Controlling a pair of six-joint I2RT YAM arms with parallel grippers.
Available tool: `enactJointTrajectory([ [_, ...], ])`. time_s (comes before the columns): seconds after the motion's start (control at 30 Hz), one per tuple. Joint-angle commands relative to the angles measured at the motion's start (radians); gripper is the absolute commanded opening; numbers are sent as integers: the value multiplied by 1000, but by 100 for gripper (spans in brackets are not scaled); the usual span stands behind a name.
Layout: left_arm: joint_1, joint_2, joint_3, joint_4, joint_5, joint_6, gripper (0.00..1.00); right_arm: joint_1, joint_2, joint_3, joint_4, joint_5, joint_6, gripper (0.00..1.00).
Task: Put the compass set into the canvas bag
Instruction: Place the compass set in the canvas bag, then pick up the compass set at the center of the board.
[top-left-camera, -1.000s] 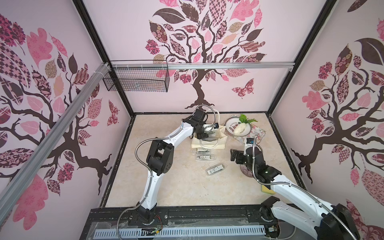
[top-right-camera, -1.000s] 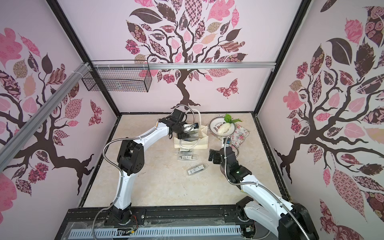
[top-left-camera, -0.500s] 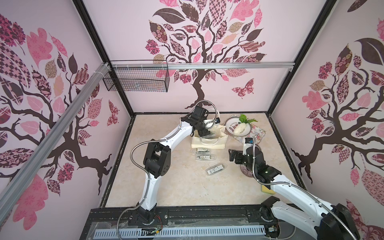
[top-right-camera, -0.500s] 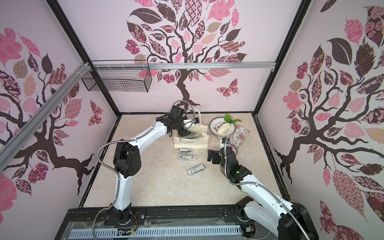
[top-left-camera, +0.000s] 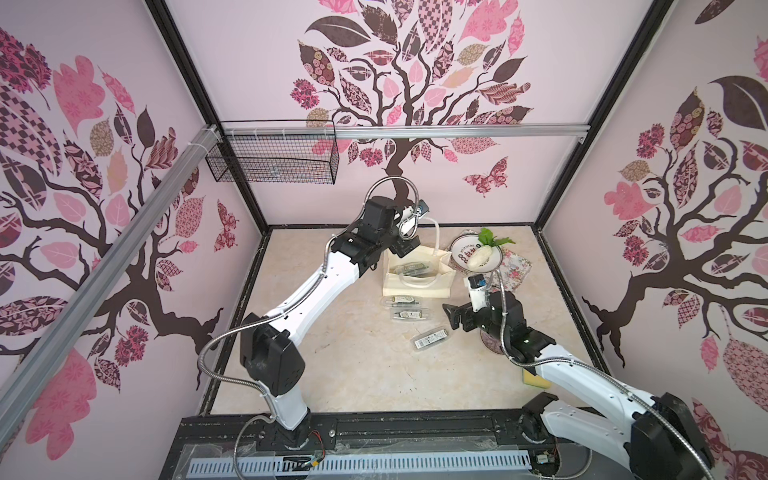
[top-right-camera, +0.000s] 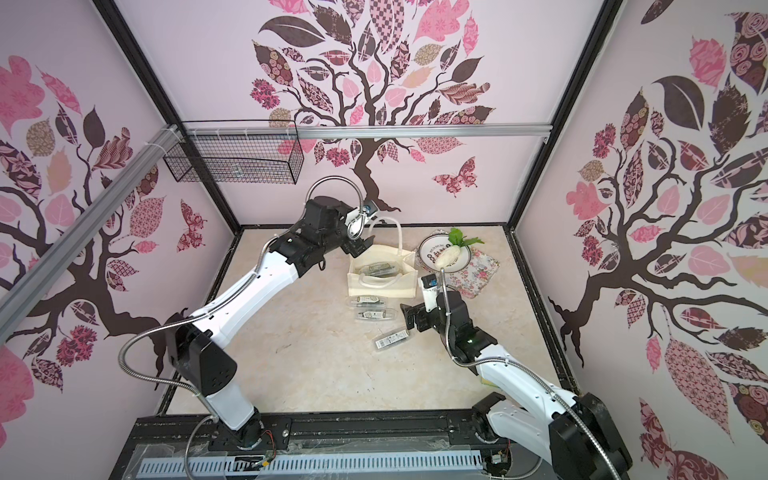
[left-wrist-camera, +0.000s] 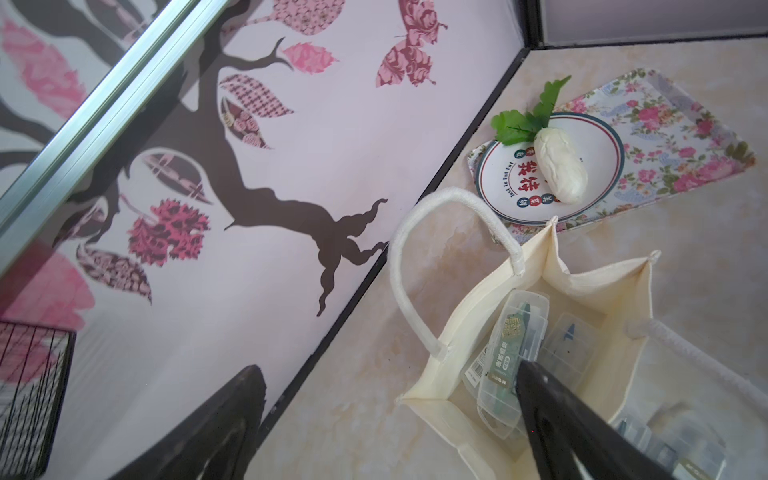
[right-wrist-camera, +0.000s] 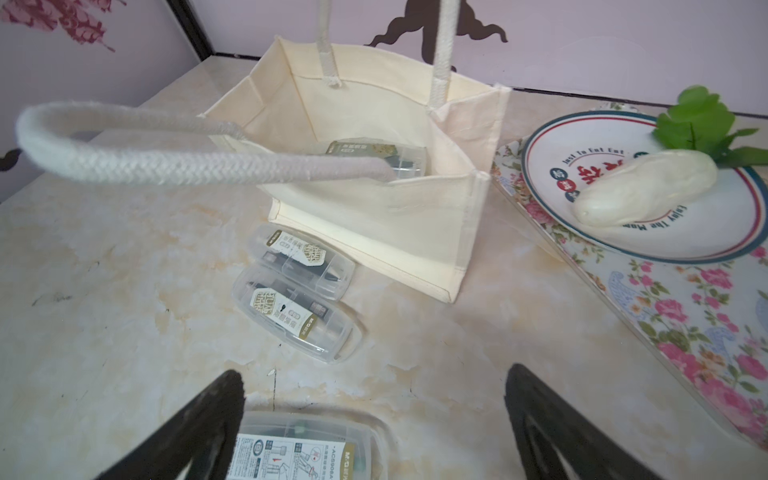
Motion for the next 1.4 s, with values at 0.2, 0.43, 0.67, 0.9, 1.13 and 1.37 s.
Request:
enactJointTrajectory([
  [0.2,-37,-377,-545,287,-101,-587,97,90,135,123,-111,-150,-484,100],
  [0.43,-66,-567,-776,230,-127,-799,97,90,214,260,-423,-257,-885,100],
  [0.67,-68,-752,-852,108,-176,-785,97,90,359,381,-642,-246,-1015,100],
  [0.9,-68,-857,-917,112,-213,-772,97,90,483,431,-682,-210,-1063,100],
  [1.13,-68,-880,-945,126,-224,-768,97,90,565,437,-661,-198,-1069,96],
  [1.37,-68,-880,-948,138,-225,-749,97,89,618,444,-584,-159,-1068,94],
])
